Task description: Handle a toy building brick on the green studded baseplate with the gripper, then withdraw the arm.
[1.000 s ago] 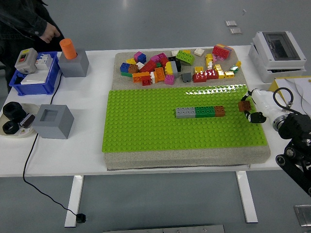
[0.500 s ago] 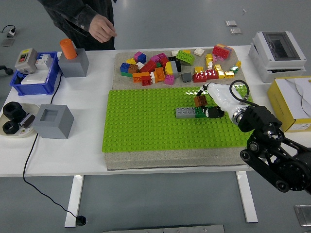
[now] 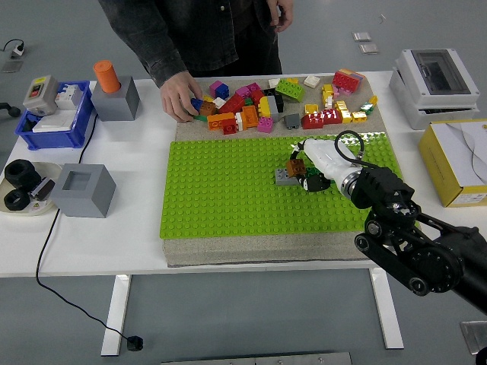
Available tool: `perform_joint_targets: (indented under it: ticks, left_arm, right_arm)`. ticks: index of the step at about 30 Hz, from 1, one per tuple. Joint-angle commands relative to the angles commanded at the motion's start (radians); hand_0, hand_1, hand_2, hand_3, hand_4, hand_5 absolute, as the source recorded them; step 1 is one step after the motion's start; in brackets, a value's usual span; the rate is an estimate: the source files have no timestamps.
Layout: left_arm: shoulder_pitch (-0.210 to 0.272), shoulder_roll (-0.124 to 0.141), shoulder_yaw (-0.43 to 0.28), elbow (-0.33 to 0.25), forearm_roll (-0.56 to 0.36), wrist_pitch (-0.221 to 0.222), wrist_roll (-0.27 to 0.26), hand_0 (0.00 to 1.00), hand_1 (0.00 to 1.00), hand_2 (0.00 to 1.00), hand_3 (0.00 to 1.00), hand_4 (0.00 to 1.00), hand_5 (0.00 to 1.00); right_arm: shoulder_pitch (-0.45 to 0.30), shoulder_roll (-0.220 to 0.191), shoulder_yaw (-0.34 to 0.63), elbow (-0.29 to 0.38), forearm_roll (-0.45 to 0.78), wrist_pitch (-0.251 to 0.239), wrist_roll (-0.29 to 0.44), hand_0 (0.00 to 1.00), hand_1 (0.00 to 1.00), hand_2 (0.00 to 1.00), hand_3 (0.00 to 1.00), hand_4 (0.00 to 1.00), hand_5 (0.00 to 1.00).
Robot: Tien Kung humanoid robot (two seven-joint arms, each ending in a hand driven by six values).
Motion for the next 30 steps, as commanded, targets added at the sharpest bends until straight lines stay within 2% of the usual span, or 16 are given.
perform_joint_targets:
  ticks: [6, 21, 30]
  left_arm:
    - [-0.001, 0.001, 0.002, 0.0, 0.002, -0.001, 0.001, 0.656, 0.64, 0.615, 0.628, 0.692, 0.243]
    - [-0.005, 0.01, 0.0, 0.0, 0.01, -0.002, 0.002, 0.656, 0.64, 0.616, 0.628, 0.693, 0.245]
    - [-0.007, 0.011, 0.001, 0.0, 0.011, -0.002, 0.002, 0.656, 0.64, 0.616, 0.629, 0.693, 0.245]
  right_arm:
    - [0.012, 0.013, -0.007, -0.026, 0.007, 0.001, 0.003, 0.768, 0.792, 0.835, 0.591, 0.638, 0.087]
    - [0.029, 0.025, -0.016, -0.039, 0.035, 0.001, 0.007, 0.765, 0.791, 0.834, 0.593, 0.642, 0.094]
    - [0.042, 0.045, -0.022, -0.078, 0.055, -0.001, 0.013, 0.766, 0.791, 0.834, 0.593, 0.643, 0.095]
